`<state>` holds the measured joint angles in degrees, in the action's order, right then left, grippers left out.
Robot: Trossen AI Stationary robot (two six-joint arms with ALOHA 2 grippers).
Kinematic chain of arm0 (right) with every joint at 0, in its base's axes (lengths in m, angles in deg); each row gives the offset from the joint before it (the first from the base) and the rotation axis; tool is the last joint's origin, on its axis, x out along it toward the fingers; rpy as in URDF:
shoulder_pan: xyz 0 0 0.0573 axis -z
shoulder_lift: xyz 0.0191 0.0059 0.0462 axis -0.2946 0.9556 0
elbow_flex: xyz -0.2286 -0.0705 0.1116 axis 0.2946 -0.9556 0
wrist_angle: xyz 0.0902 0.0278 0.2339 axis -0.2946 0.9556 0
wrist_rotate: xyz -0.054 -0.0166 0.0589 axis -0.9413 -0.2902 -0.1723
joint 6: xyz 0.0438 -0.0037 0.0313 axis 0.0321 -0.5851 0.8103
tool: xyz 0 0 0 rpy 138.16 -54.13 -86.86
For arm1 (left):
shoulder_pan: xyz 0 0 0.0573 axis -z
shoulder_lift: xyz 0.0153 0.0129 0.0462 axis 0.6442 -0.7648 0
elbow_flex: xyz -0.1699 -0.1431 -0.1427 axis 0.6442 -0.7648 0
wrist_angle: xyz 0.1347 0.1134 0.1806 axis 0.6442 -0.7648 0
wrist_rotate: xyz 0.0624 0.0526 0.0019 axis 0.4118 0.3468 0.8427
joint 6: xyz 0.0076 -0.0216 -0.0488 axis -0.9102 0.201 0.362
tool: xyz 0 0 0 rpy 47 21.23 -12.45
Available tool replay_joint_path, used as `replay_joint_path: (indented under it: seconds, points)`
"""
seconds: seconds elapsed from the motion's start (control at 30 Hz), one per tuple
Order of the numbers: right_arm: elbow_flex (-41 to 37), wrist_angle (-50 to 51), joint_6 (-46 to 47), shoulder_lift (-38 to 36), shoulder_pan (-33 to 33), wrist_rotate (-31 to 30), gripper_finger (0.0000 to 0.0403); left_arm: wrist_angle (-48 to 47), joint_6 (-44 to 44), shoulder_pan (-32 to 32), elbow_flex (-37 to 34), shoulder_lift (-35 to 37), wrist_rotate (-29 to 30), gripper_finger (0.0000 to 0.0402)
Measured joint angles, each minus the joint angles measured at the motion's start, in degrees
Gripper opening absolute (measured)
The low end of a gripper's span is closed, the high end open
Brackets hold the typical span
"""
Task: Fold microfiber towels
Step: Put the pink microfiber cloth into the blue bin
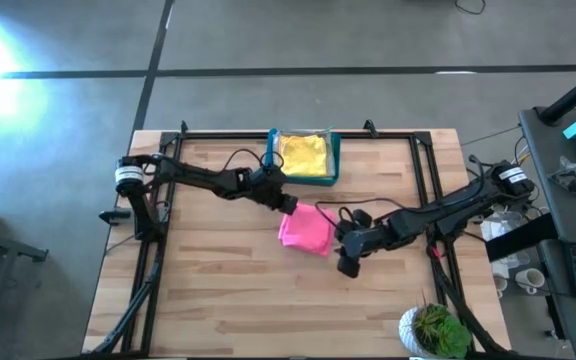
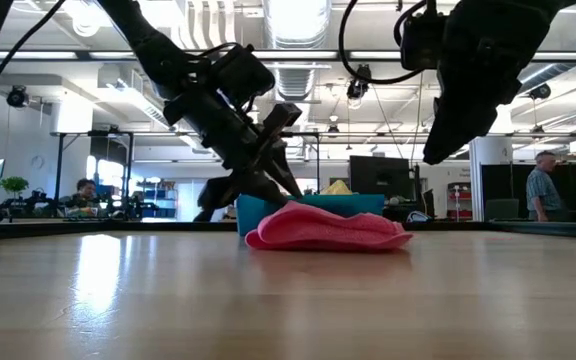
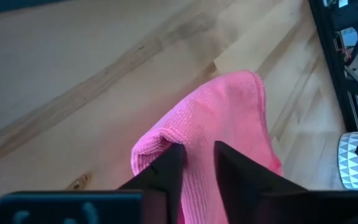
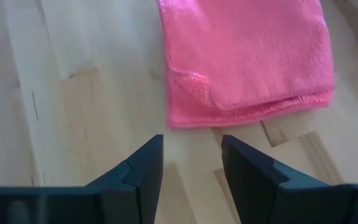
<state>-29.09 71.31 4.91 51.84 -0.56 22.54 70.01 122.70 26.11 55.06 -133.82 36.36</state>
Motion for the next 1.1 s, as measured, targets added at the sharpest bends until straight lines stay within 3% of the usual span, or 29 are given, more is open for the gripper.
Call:
replay_joint_path:
  seconds: [0.1, 0.27, 0.53, 0.77, 0.97, 1.1]
  points:
    - [0.0, 1.8, 0.2, -0.8, 0.1, 0.0, 0.0151, 0.0, 0.0, -0.4, 0.2, 0.3, -0.3, 0.0105]
    - [0.0, 6.8, 0.2, -3.5, 1.1, 0.0, 0.0152, 0.1, -4.5, -2.2, 0.4, 2.7, -6.2, 0.0146]
    - [-0.5, 10.4, 0.0, -11.6, 3.3, -4.6, 0.0146, 0.0, -11.9, -4.4, 0.3, 8.7, -4.6, 0.0145]
    - [-6.4, 9.6, 3.6, -18.1, 6.7, -5.9, 0.0145, 0.0, -13.8, -3.3, -0.1, 8.1, -4.6, 0.0143]
    - [-13.2, -0.8, 10.7, -20.0, 10.4, -1.2, 0.0144, -0.2, -13.1, -2.7, -0.3, 4.4, -4.3, 0.0143]
    - [-16.7, -12.4, 17.5, -18.7, 12.7, 0.5, 0.0144, -0.6, -6.9, -2.8, -0.3, 2.5, -4.2, 0.0143]
